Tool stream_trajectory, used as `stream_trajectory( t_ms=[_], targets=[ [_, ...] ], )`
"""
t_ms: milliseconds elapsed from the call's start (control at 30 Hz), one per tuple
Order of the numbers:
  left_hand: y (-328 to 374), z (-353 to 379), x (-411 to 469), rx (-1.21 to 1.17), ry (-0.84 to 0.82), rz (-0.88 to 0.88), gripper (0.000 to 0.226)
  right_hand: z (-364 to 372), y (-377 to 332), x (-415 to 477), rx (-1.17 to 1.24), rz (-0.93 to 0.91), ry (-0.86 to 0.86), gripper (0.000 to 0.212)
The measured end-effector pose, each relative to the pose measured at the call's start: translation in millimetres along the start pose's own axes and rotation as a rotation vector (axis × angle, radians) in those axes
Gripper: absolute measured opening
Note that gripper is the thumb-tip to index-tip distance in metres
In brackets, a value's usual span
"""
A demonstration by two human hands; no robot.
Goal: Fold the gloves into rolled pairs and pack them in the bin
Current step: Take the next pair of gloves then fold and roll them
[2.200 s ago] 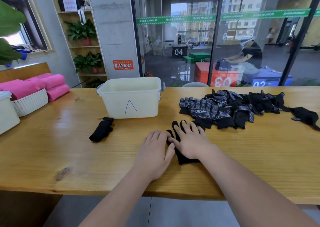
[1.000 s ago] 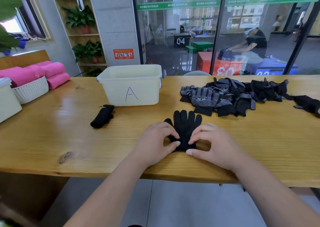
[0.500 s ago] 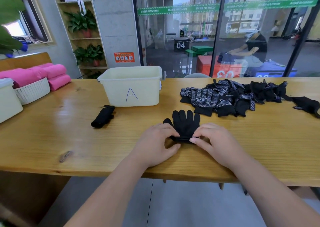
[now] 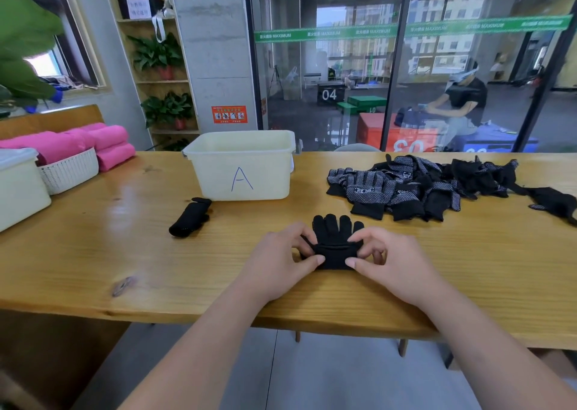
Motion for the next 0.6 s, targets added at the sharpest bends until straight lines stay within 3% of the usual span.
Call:
stream_trajectory(
  t_ms=[133,300,367,467,600],
  targets=[
    [1.4,1.8,-1.0,0.047,-0.014,0.014,0.029,-1.1,-3.7,0.2,-0.104,-0.04,0.011,0.041],
    [-1.3,4.7,1.4,0.156,-0.01,0.147,0.009,1.5,-4.2,-4.2,-0.312,-0.107,0.055,0.013],
    [-3.8,7.6,2.6,0.253,0.005,0.19,0.002,4.3,-4.1,-4.7,-0.436,-0.092,0.056,0.019],
    [-7.4,10.3,3.3,0.343,0.05,0.242,0.019,4.2,-3.8,-3.8,-0.504,-0.124,0.097,0.03],
    [-8.6,10.2,3.9,0.392,-0.011,0.257,0.033,3.4,-4.4,-2.5,-0.549,-0.17,0.074,0.04]
  ],
)
Point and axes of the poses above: each hand's wrist, its own x-axis towards the middle knuckle, its own z-axis out of the palm, y = z × x, the point moved 1 cm from there along x, towards the middle knuckle, and after that the axes turned 12 degrees about -x, right-handed, at the moved point
